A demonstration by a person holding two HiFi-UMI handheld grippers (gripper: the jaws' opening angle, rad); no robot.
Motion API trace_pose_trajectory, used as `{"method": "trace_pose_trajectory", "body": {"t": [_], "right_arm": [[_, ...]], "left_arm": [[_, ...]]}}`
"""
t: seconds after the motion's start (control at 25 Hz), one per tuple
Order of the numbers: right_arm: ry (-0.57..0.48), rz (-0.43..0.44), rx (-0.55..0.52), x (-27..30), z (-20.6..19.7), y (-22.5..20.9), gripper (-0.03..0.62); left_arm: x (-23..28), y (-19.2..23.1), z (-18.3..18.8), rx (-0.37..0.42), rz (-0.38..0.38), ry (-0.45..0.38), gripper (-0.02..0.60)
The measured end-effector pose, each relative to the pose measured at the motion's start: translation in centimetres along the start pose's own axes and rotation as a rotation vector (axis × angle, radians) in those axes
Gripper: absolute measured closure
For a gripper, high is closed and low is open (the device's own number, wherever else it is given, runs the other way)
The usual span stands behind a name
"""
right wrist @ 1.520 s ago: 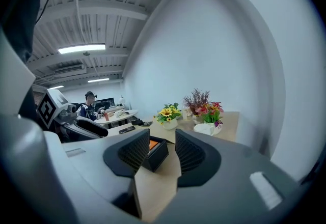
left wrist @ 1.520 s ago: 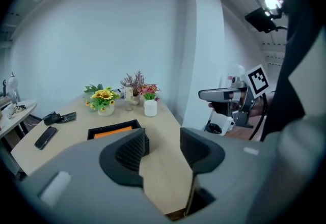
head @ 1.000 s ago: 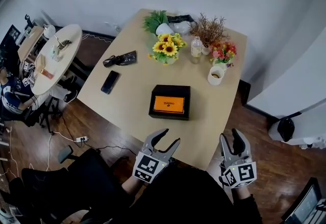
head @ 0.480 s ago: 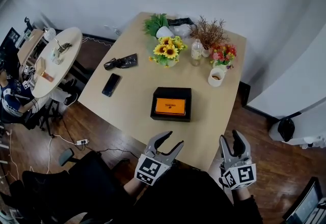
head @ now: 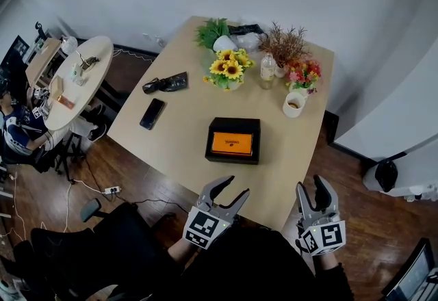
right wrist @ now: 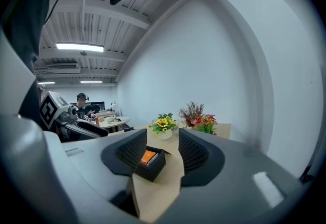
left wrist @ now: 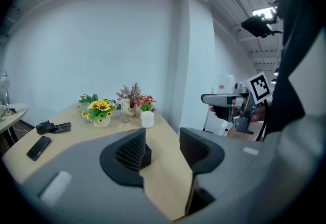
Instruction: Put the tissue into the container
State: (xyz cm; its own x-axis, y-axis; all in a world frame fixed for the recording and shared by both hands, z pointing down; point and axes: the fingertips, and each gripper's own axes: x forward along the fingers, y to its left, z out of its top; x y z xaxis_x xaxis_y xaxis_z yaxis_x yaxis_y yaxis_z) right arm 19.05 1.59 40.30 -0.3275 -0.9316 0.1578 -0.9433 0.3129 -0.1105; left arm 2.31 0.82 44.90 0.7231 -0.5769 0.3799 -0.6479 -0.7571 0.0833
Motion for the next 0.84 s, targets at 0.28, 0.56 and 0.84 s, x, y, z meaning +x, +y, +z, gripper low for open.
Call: {"method": "trace_pose_trajectory", "body": {"t": [0.28,0.56,0.84], "right_arm": [[0.008,0.000,0.007,0.3,-0.2,-0.1,0.408],[0.016,0.007,0.005,0.8,-0.4,-0.3,0.408],[0.015,0.021,-0.001,1.4,-0.3,-0.1,0.408]], "left_arm": [[0.2,0.2,0.0,-0.009,0.002,-0.001,0.388],[0.4,0.5,-0.3,-0.018,0.010,0.004,0.388],[0.6,0.7,-0.4,-0.018,0.016,0.012,0.388]]}}
